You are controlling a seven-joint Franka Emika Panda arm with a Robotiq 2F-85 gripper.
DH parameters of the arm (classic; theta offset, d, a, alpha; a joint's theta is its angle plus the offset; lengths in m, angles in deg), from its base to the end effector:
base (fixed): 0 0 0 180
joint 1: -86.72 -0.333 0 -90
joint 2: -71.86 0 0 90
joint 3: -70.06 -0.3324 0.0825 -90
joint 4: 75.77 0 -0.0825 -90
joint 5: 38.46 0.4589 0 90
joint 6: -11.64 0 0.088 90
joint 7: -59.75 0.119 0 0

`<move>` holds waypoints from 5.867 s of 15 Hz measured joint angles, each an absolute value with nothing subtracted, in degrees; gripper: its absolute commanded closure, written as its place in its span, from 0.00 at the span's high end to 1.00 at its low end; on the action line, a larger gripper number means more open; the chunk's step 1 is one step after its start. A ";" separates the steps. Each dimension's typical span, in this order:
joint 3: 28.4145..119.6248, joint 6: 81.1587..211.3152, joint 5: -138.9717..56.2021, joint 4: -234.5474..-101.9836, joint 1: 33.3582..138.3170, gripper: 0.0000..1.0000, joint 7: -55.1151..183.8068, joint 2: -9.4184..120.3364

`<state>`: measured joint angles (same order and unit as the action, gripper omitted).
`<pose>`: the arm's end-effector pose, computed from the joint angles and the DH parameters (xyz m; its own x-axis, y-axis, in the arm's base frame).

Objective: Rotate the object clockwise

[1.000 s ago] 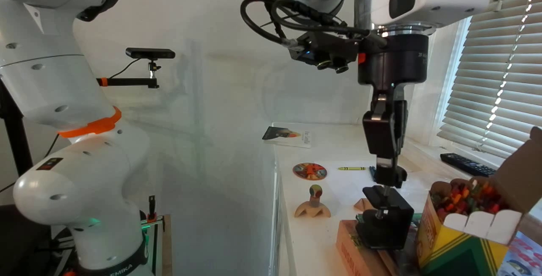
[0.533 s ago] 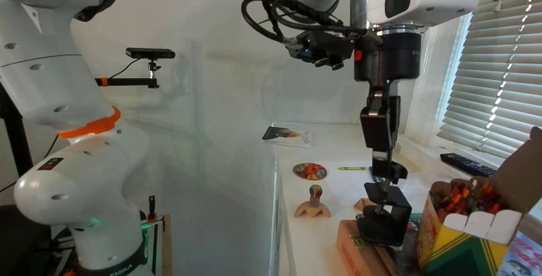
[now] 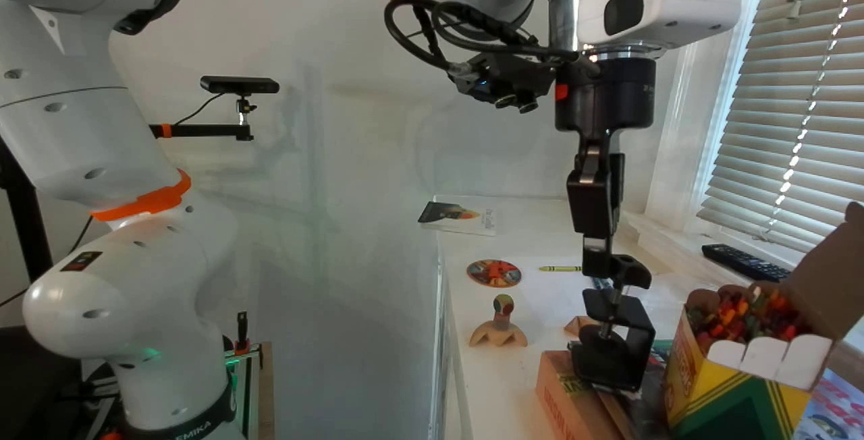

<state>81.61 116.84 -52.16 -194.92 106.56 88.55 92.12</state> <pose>0.4370 -0.3041 0.5724 0.5468 -0.8203 0.1676 -0.8372 -0.5382 0.0971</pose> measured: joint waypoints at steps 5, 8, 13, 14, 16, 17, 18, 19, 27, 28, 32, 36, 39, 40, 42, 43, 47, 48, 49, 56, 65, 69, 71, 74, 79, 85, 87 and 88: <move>81.28 116.84 -51.35 -194.93 105.77 0.00 87.98 92.18; 81.06 116.85 -51.01 -194.93 105.51 0.00 87.80 92.19; 81.04 117.46 -50.49 -194.93 105.41 0.00 87.57 92.19; 81.03 117.87 -50.43 -194.93 105.40 0.00 87.44 92.18; 80.97 118.65 -50.33 -194.93 105.38 0.00 87.30 92.16; 80.93 119.07 -50.31 -194.93 105.37 0.00 87.23 92.12; 80.90 119.55 -50.30 -194.93 105.35 0.00 87.13 92.05; 80.88 119.96 -50.27 -194.92 105.33 0.00 87.02 91.96; 80.96 121.68 -49.89 -194.56 105.30 0.00 86.76 90.67; 81.02 121.86 -49.78 -194.40 105.30 0.00 86.76 90.51; 81.27 122.77 -49.36 -194.05 105.32 0.00 86.75 90.08; 81.60 122.80 -49.04 -193.26 105.39 0.00 86.76 89.45; 82.07 122.81 -49.02 -192.58 105.47 0.00 86.76 88.70; 82.25 122.81 -49.02 -192.45 105.47 0.00 86.76 88.45; 82.57 122.81 -49.02 -192.10 105.49 0.00 86.76 87.98; 82.67 122.81 -49.02 -191.90 105.54 0.00 86.79 87.77; 83.06 122.81 -49.02 -191.21 105.73 0.00 86.82 87.09; 83.19 122.81 -49.03 -191.21 105.75 0.00 86.83 87.06; 83.25 122.81 -49.05 -191.21 105.84 0.00 86.83 87.06; 83.76 122.81 -49.15 -191.21 106.60 0.00 86.90 87.08; 83.91 122.32 -49.30 -191.25 107.45 0.00 86.91 87.32; 83.99 121.25 -49.30 -191.56 107.48 0.00 86.90 87.80; 84.10 120.57 -49.30 -191.87 107.65 0.00 86.90 88.24; 84.32 119.67 -49.39 -192.17 108.00 0.00 86.90 88.78; 84.45 118.98 -49.78 -193.16 108.70 0.00 86.90 90.02; 84.40 118.80 -49.79 -193.60 108.70 0.00 86.90 90.99; 84.33 118.80 -49.79 -193.71 108.69 0.00 86.86 91.18; 84.28 118.79 -49.79 -193.79 108.69 0.26 86.86 91.26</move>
<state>84.28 118.79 -49.79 -193.79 108.69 86.86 91.26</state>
